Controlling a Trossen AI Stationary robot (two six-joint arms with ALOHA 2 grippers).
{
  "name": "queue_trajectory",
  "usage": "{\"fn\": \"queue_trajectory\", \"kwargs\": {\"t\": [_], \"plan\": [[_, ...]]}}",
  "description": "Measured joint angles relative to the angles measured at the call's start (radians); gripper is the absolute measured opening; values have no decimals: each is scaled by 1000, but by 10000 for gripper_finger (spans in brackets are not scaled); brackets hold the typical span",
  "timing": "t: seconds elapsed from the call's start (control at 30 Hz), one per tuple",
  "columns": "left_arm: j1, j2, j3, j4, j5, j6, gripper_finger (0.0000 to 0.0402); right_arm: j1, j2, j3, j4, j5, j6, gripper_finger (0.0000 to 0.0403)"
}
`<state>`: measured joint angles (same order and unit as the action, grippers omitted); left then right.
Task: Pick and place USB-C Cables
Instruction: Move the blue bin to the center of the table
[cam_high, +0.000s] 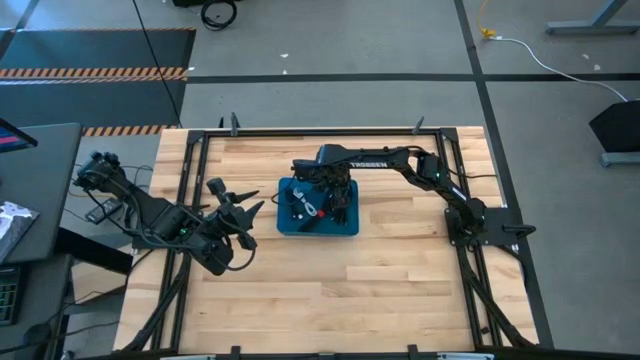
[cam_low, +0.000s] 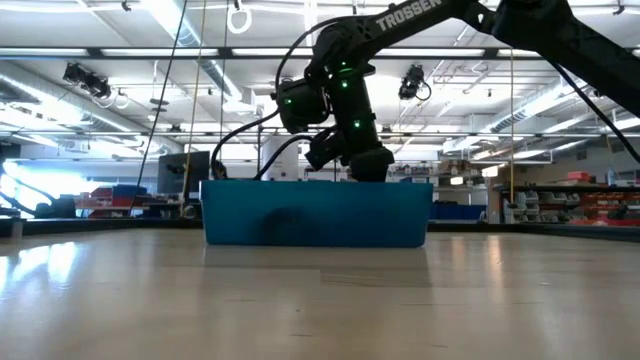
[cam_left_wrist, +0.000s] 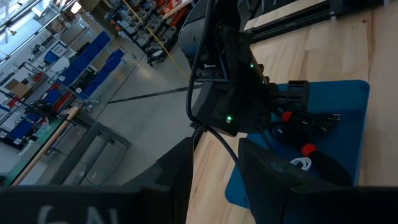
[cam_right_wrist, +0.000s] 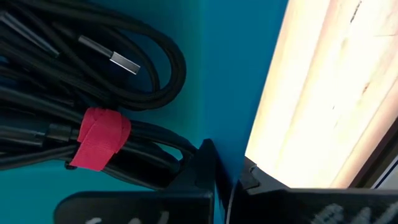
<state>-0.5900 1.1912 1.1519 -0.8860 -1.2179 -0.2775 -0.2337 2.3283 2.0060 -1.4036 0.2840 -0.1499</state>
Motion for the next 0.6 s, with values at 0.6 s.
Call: {"fn": "queue_trajectory", "kwargs": {"t": [0.6], "plan": [[0,0,0,0,0,0,135,2,2,0,-29,3,20,85]]}}
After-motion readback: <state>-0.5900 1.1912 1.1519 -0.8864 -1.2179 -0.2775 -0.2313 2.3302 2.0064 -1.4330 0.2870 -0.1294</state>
